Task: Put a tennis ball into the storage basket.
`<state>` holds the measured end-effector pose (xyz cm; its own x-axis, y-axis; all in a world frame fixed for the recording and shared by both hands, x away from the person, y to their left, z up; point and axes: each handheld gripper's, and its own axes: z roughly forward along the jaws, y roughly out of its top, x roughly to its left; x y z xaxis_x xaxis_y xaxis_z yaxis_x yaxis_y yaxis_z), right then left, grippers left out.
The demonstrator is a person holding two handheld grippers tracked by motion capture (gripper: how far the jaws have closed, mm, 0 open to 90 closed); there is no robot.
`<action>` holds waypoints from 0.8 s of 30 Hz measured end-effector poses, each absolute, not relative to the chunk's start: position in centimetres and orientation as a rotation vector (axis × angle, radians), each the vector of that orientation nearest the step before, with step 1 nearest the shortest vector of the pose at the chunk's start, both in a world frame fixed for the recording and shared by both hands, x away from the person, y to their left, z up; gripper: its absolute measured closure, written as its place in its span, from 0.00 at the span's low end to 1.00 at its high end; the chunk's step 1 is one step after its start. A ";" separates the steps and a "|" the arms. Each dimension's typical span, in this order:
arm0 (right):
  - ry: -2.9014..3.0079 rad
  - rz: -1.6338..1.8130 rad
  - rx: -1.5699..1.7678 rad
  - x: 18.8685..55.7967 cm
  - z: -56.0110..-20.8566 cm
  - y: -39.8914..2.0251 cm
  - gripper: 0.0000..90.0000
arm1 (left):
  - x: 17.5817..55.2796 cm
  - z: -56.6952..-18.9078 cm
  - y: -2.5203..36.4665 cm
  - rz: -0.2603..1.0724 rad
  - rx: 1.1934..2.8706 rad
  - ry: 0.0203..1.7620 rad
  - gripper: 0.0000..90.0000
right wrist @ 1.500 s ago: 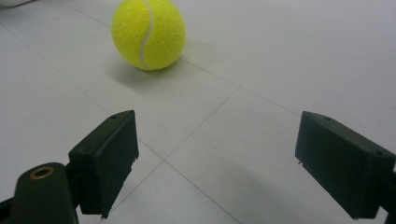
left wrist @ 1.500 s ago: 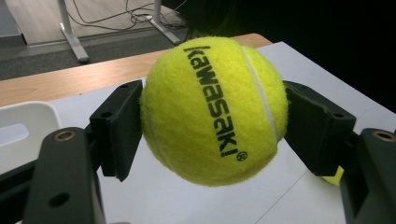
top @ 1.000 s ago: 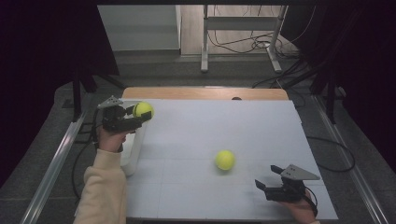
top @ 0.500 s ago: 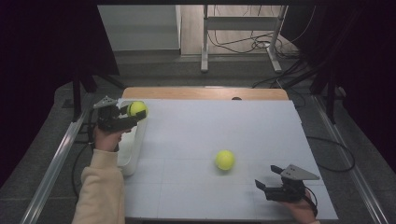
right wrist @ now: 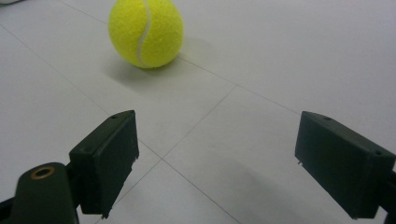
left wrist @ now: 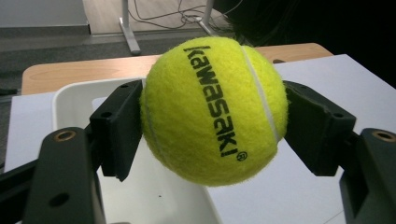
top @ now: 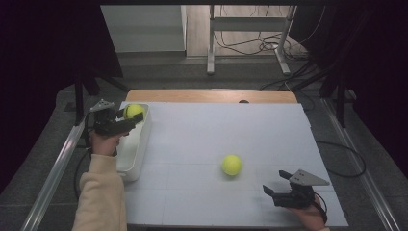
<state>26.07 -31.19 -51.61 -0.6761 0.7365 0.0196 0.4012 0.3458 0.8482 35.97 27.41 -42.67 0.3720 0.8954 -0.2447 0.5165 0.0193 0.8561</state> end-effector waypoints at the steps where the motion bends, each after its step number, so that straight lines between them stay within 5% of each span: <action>1: 2.247 1.260 1.003 26.1 -51.6 -31.2 0.16 | 36.0 -42.7 27.6 0.485 1.639 1.284 0.29; 24: 2.248 1.244 1.007 26.1 -51.6 -31.2 0.16 | 36.8 -44.1 28.0 0.527 1.714 1.394 0.29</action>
